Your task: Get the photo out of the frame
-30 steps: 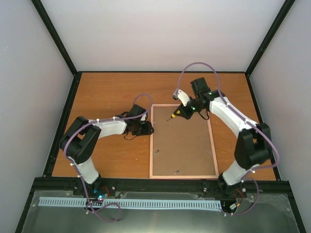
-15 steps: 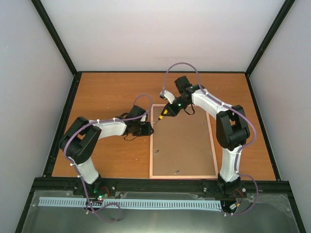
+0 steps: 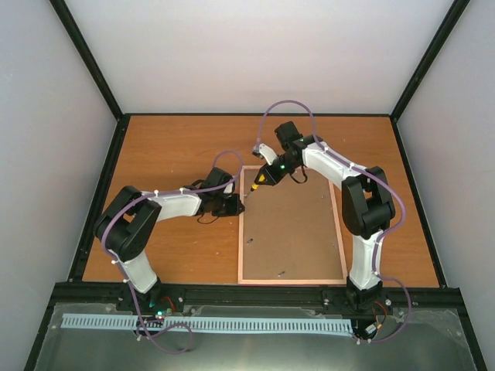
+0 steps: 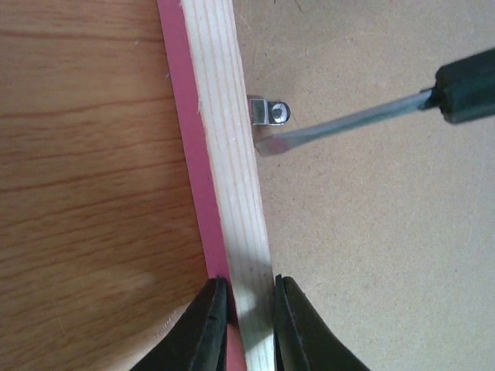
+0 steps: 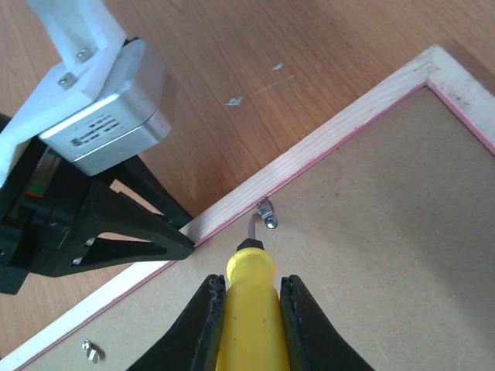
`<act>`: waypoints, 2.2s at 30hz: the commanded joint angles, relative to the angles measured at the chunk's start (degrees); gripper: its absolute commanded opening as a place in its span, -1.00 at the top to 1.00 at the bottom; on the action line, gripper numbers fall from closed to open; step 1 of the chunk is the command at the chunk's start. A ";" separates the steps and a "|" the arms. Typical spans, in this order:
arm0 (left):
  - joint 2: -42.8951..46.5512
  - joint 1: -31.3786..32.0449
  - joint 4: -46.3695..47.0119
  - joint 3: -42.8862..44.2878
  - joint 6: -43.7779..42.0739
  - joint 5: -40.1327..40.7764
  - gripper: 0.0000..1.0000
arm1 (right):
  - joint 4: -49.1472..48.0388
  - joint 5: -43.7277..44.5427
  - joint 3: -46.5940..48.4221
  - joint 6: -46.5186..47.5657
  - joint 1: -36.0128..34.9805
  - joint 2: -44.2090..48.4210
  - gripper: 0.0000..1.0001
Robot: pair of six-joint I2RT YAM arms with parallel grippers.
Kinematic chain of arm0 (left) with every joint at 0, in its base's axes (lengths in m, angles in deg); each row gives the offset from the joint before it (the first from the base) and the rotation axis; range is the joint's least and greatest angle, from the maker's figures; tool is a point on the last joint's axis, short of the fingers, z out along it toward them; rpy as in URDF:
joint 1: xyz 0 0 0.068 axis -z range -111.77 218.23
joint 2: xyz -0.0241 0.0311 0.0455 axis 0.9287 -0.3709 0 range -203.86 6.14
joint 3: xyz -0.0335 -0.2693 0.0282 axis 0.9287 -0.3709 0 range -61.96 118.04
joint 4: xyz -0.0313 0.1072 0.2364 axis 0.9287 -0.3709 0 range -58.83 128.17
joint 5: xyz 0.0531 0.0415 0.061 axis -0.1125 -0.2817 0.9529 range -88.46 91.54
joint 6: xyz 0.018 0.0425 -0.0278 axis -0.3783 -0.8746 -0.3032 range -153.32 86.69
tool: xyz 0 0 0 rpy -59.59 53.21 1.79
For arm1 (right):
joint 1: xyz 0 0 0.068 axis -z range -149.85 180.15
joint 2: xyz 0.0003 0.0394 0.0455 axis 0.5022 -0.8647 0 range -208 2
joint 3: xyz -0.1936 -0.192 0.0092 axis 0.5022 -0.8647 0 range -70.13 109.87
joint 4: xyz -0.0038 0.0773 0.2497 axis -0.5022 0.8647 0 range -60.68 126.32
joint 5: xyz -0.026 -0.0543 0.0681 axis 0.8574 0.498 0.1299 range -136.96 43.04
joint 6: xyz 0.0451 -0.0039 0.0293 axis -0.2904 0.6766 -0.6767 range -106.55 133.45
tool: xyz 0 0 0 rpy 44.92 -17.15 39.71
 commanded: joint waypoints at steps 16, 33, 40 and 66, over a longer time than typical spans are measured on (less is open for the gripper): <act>2.17 -0.10 -1.32 -1.93 -0.43 4.46 0.98 | -2.09 7.53 -10.74 -5.48 3.72 22.10 0.95; 22.31 3.89 -6.45 -3.83 -18.67 5.52 -0.01 | 5.64 28.07 -32.92 14.03 8.77 52.23 0.94; 28.03 24.24 -5.88 -3.73 -30.86 -1.78 0.01 | 4.23 22.80 -28.11 9.00 19.30 52.82 0.95; -6.75 44.98 -0.91 10.25 -41.37 16.80 0.31 | 0.58 11.95 -27.43 1.63 25.90 53.36 0.95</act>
